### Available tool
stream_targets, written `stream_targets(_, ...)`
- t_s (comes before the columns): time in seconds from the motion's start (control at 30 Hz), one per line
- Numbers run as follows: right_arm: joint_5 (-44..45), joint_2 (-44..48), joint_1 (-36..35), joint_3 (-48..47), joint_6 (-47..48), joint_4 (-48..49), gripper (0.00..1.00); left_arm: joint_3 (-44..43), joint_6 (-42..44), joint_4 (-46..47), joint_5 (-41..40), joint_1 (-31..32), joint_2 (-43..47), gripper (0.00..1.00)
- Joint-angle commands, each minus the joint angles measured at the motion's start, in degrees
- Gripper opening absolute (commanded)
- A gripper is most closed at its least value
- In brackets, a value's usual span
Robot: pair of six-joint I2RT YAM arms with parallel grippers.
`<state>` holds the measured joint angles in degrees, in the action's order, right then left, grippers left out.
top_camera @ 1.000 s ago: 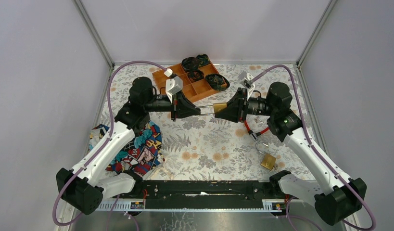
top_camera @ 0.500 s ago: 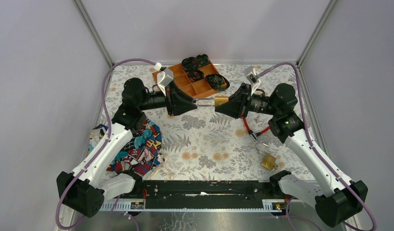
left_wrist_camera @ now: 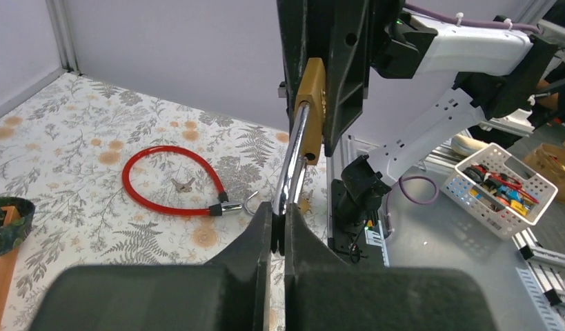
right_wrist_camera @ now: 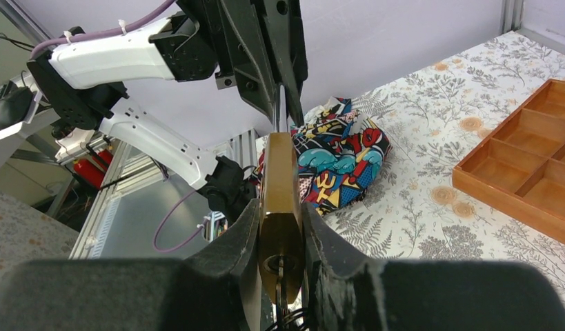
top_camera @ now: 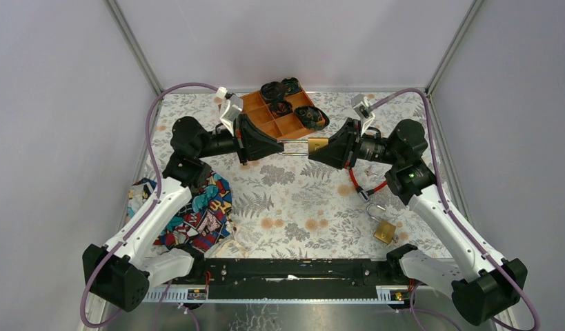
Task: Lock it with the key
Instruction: Lock the lock.
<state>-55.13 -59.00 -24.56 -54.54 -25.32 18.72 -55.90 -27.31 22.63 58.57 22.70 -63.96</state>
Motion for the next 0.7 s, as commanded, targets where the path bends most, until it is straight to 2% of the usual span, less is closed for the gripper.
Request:
stream_targets(0.0,-0.78,0.91,0.3,-2.23,-0.24,5.62,0.0,0.44,-2.0,5.73,0.95,-0.2,0.24,0.0)
stream_targets(0.07,-0.61,0.76,0.3,-2.62,0.38,4.17,0.01,0.45,-1.85,5.97,1.17,-0.2,0.12,0.0)
stream_targets(0.1,-0.12,0.55,0.34,-3.56,1.31,1.88,0.23,0.48,-1.54,6.01,1.12,-0.2,0.22,0.0)
stream_targets(0.13,-0.15,0.08,0.38,-4.56,2.37,-0.4,0.36,0.47,-1.25,6.1,0.88,-0.2,0.28,0.0)
stream_targets(0.17,-0.48,-0.56,0.45,-5.6,3.06,-2.46,0.47,0.45,-1.04,6.23,0.75,-0.19,0.33,0.0)
stream_targets(0.2,-1.0,-1.15,0.39,-6.52,3.31,-4.03,0.54,0.44,-1.01,6.58,0.61,-0.2,0.43,0.0)
stream_targets(0.27,-1.66,-2.06,0.52,-7.45,3.23,-5.45,0.57,0.52,-1.02,7.38,0.7,-0.2,0.58,0.0)
stream_targets(0.4,-2.43,-1.88,0.74,-6.67,2.86,-4.35,0.49,0.58,-1.25,7.33,0.75,-0.2,0.68,0.0)
stream_targets(0.57,-2.79,-0.41,2.01,-4.59,3.95,-6.16,0.54,0.89,-3.03,9.96,0.27,-0.2,1.03,0.0)
stream_targets(0.67,-3.38,0.76,3.04,-2.99,1.41,-3.45,0.51,0.97,-3.02,10.46,0.58,-0.2,0.97,0.0)
